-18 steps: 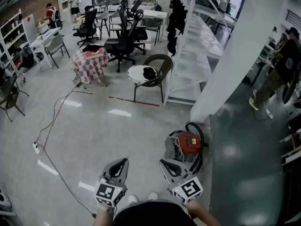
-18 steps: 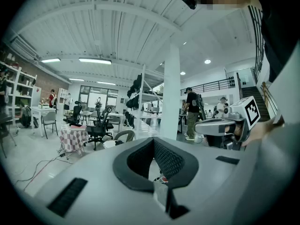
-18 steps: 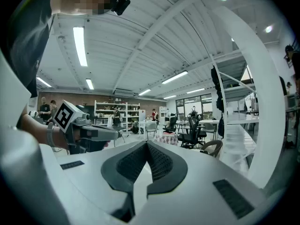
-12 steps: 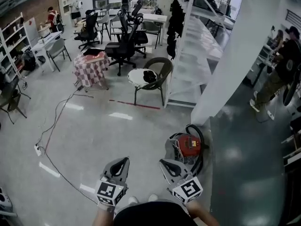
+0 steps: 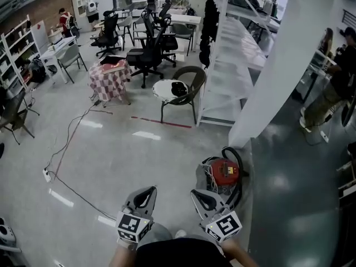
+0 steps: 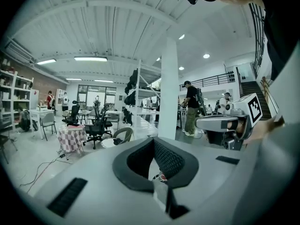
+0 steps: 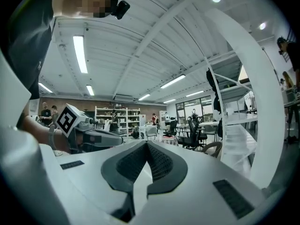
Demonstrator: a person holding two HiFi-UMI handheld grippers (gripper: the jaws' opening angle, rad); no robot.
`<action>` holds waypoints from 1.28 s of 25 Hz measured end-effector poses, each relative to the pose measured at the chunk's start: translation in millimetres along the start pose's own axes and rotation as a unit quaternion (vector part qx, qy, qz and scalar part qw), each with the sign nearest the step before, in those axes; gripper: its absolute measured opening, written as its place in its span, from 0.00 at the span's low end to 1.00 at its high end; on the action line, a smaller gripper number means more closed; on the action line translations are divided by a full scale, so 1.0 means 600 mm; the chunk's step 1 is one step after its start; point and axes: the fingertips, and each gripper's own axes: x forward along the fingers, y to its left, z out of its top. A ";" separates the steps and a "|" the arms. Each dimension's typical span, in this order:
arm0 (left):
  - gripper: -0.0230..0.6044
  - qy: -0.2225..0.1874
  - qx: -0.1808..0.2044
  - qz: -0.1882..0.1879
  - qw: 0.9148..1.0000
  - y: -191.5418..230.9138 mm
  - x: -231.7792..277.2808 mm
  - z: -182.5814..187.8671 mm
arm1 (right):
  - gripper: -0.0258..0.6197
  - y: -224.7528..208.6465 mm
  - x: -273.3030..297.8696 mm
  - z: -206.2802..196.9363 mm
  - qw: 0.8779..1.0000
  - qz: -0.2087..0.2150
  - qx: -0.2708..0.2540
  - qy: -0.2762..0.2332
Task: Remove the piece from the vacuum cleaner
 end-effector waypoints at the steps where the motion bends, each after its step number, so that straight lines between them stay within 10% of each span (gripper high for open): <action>1: 0.06 0.004 0.001 -0.002 1.000 0.001 0.008 -0.003 | 0.08 -0.007 0.003 -0.004 1.000 -0.001 0.003 0.003; 9: 0.06 0.010 -0.014 -0.020 1.000 0.087 0.093 -0.020 | 0.08 -0.066 0.105 -0.026 0.999 -0.016 0.012 0.026; 23: 0.07 0.004 -0.007 -0.087 0.996 0.455 0.284 0.023 | 0.08 -0.172 0.498 0.012 0.996 -0.075 0.002 0.040; 32: 0.07 0.013 -0.009 -0.127 0.992 0.521 0.358 0.029 | 0.08 -0.220 0.569 -0.008 0.991 -0.119 0.023 0.056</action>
